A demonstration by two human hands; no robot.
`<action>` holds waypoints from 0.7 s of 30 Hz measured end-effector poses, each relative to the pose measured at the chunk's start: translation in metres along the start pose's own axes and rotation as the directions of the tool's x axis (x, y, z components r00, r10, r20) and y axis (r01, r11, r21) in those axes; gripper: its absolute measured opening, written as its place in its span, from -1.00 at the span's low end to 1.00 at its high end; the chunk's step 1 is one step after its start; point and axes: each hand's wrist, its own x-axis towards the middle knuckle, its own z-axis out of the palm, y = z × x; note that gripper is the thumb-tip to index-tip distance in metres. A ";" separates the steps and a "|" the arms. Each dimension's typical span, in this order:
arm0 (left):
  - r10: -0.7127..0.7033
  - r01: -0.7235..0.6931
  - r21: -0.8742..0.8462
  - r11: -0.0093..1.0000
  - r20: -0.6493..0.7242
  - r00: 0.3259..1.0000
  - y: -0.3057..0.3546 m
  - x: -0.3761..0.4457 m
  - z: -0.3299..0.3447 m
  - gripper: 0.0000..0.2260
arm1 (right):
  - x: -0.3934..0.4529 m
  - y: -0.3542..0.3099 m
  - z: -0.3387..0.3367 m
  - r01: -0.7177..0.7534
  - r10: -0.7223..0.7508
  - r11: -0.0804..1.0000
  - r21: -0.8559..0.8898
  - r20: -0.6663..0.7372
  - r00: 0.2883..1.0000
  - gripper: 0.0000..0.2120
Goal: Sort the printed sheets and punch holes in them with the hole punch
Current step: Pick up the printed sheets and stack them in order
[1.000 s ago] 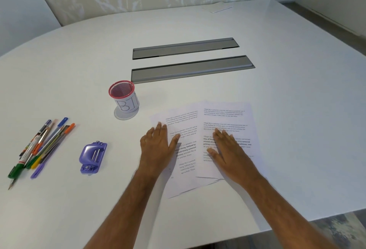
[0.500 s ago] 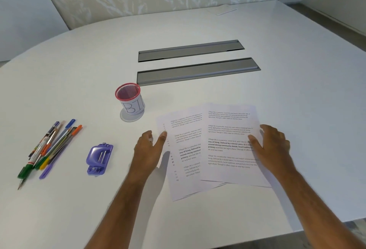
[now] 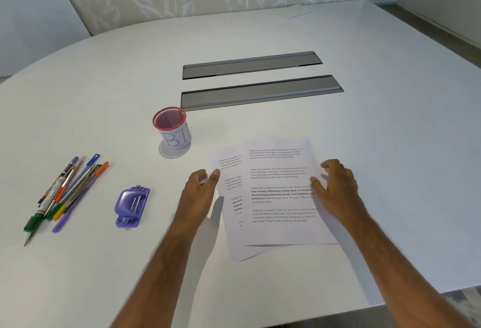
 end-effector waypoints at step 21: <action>-0.042 0.047 -0.194 0.980 0.033 0.999 0.010 -0.004 0.019 -0.52 | -0.016 -0.046 0.033 0.120 -0.130 0.986 0.115 0.090 0.987 -0.63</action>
